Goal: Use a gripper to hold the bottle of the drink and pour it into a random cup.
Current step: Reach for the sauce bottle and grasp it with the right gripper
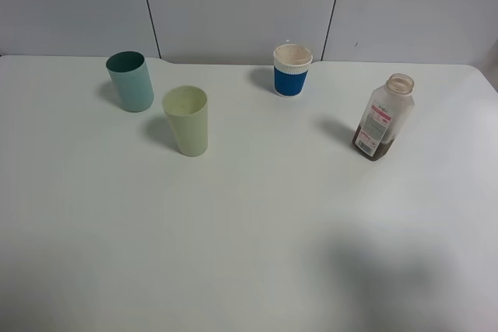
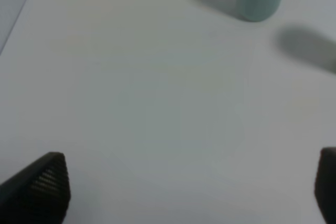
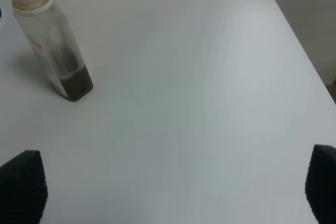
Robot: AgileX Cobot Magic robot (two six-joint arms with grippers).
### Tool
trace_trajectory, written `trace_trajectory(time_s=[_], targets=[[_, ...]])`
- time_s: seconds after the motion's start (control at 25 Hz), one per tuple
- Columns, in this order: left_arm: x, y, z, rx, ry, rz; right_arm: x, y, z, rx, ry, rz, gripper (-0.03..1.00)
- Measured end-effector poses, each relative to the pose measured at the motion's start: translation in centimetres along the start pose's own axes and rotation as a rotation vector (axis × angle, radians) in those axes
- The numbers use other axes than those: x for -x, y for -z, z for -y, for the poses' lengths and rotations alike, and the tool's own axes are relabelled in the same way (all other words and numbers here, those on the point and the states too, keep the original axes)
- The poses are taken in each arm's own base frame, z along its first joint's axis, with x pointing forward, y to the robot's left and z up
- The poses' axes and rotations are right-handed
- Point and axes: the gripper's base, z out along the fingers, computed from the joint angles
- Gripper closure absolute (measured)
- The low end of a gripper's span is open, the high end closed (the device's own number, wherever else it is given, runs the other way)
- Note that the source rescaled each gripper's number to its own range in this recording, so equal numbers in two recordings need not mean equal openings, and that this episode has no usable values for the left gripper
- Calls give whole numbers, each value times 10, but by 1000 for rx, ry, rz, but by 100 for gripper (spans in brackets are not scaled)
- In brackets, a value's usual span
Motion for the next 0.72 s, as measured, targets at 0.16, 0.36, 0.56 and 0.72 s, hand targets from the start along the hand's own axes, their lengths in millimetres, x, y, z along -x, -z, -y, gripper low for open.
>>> trace_trajectory(time_s=[0.16, 0.36, 0.56, 0.72], targets=[[0, 0, 0, 0, 0, 0, 0, 0, 0, 0, 0, 0, -3], [0, 0, 0, 0, 0, 0, 0, 0, 0, 0, 0, 0, -3], [0, 0, 0, 0, 0, 0, 0, 0, 0, 0, 0, 0, -3], [0, 0, 0, 0, 0, 0, 0, 0, 0, 0, 0, 0, -3]])
